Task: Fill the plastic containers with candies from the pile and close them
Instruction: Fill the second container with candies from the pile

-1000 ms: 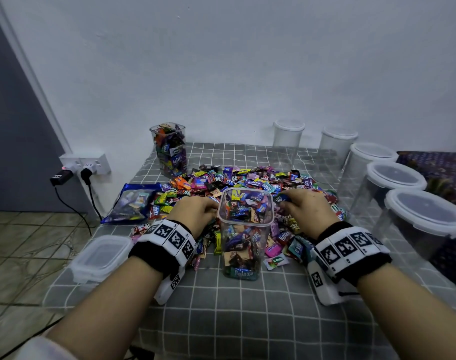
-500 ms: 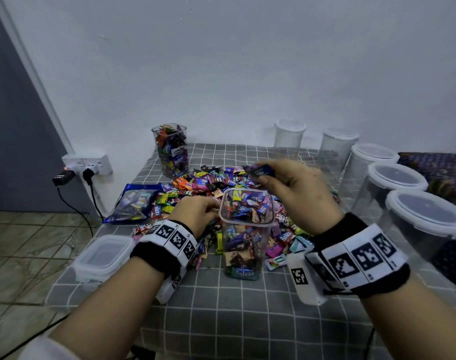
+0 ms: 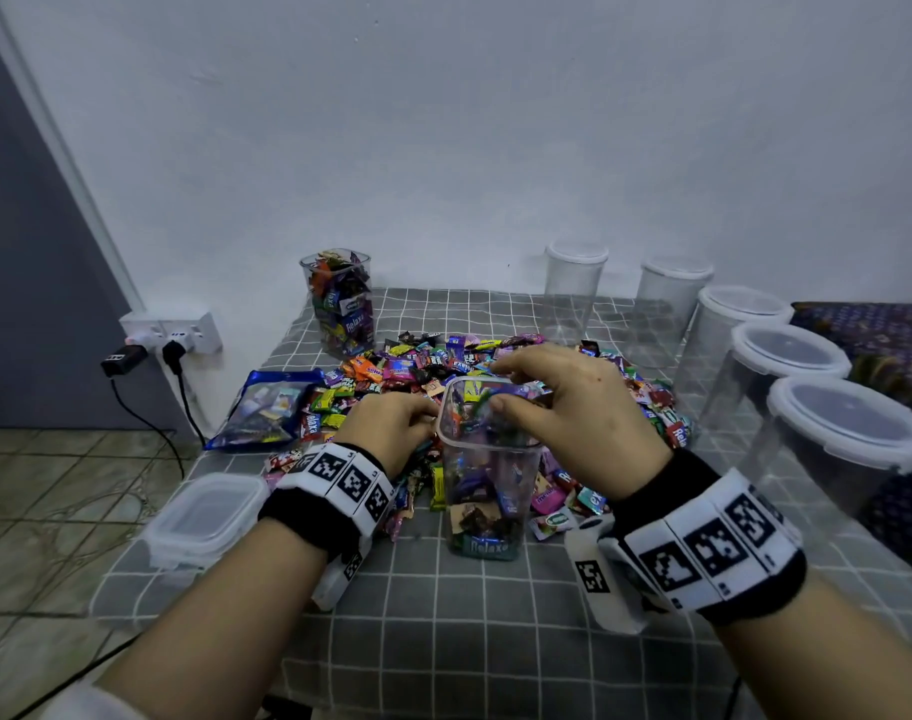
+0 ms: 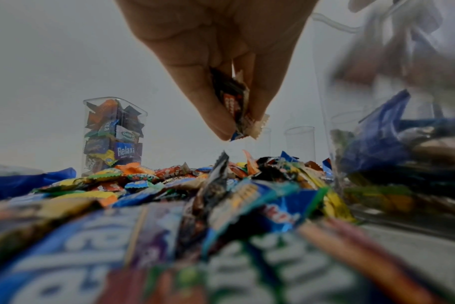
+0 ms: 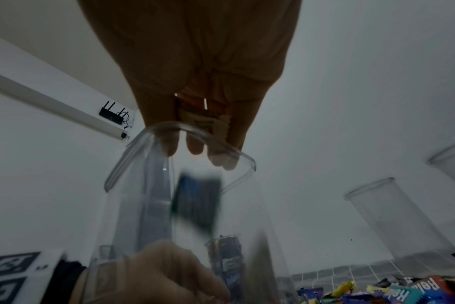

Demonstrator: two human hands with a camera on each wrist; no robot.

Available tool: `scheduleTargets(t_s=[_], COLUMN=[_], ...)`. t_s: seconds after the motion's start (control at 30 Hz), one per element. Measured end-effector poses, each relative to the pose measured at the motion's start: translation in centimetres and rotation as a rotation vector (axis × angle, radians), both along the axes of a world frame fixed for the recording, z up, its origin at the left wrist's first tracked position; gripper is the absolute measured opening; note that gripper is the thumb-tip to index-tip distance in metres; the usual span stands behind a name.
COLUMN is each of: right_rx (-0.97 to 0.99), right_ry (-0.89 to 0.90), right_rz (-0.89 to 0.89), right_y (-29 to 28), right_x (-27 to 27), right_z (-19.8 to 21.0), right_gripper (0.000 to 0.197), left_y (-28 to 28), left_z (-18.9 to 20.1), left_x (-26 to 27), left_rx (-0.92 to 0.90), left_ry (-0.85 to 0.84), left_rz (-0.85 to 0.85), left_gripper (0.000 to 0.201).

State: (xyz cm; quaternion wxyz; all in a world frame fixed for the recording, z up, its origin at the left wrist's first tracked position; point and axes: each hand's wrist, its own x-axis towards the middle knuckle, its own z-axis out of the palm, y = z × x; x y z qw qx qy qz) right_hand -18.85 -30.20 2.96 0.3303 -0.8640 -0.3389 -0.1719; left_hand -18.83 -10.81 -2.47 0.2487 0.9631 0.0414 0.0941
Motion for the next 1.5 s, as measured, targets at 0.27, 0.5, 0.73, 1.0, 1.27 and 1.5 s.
scheduleTargets(t_s=[0.27, 0.5, 0.73, 1.0, 1.27, 1.5], right_rx=[0.110, 0.034, 0.223, 0.220, 0.294, 0.301], right_ry=[0.044, 0.202, 0.568, 0.665, 0.630, 0.642], right_rz=[0.039, -0.034, 0.098, 0.149, 0.175, 0.178], right_y=[0.3, 0.2, -1.0, -1.4, -1.4, -1.4], right_x=[-0.1, 0.7, 0.1, 0.5, 0.7, 0.9], right_z=[-1.1, -1.7, -2.3, -4.6, -5.3, -5.6], right_gripper=[0.040, 0.069, 0.098, 0.106, 0.104, 0.096], left_y=[0.2, 0.7, 0.8, -2.4, -4.7, -4.8], left_z=[-0.3, -0.1, 3.4, 7.1, 5.1, 5.0], left_x=[0.2, -0.2, -1.1, -2.7, -3.0, -3.2], left_rx=[-0.029, -0.136, -0.412, -0.523, -0.329, -0.104], left_ry=[-0.023, -0.132, -0.307, -0.368, -0.295, -0.273], left_rz=[-0.003, -0.016, -0.014, -0.202, -0.309, -0.324], left_gripper=[0.020, 0.020, 0.021, 0.024, 0.024, 0.030])
